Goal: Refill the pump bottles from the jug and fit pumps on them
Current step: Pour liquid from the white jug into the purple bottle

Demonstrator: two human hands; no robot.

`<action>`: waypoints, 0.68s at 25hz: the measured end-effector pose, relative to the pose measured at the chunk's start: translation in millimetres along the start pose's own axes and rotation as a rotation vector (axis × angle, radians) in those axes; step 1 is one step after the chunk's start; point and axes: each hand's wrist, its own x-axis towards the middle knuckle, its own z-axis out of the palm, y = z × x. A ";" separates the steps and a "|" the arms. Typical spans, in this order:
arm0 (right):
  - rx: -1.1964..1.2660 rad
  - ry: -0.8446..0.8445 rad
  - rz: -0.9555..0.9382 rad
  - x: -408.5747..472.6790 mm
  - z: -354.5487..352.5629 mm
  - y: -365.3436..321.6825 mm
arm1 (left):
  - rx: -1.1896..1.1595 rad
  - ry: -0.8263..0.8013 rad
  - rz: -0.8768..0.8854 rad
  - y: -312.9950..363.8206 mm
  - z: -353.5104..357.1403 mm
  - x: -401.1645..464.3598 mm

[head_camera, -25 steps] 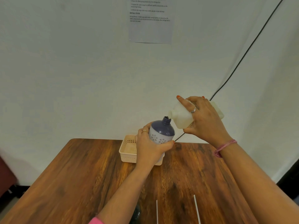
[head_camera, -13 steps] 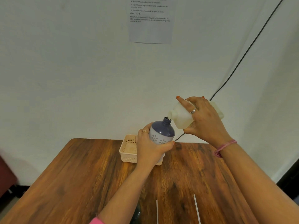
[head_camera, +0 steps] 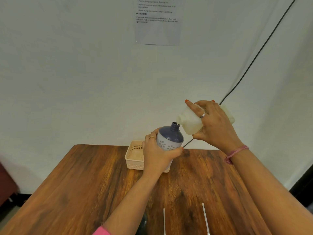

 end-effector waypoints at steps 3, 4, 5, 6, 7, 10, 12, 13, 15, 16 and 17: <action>-0.001 -0.001 -0.003 -0.2 0.3 0.2 | 0.006 0.003 0.000 -0.5 0.2 -0.1; 0.001 -0.004 -0.001 -0.3 0.5 0.2 | 0.006 0.003 0.002 -0.2 0.1 -0.1; 0.002 -0.007 0.002 -0.4 0.8 0.2 | 0.005 0.002 0.003 0.1 0.2 0.0; 0.000 -0.009 0.003 -0.6 1.0 0.2 | 0.001 0.002 0.004 0.2 0.2 -0.2; -0.004 -0.010 0.002 -0.9 1.3 0.2 | -0.003 0.002 0.004 0.1 0.1 -0.3; -0.011 -0.010 0.000 -1.1 1.6 -0.3 | -0.001 0.006 0.000 -2.1 0.4 0.0; -0.012 -0.011 0.000 -0.9 1.8 -0.7 | 0.003 0.009 0.000 -2.8 0.7 -0.1; -0.011 -0.010 -0.002 -0.9 2.0 -0.7 | 0.002 0.010 0.001 -3.1 1.0 0.1; -0.008 -0.010 -0.002 -1.2 2.6 -0.6 | 0.001 0.009 0.000 -3.7 1.4 0.2; -0.004 -0.013 0.001 -1.6 3.1 -0.4 | -0.004 0.009 -0.004 -4.0 1.8 0.2; 0.002 -0.015 0.007 -2.1 3.6 -0.3 | -0.011 0.008 -0.006 -4.6 1.9 0.2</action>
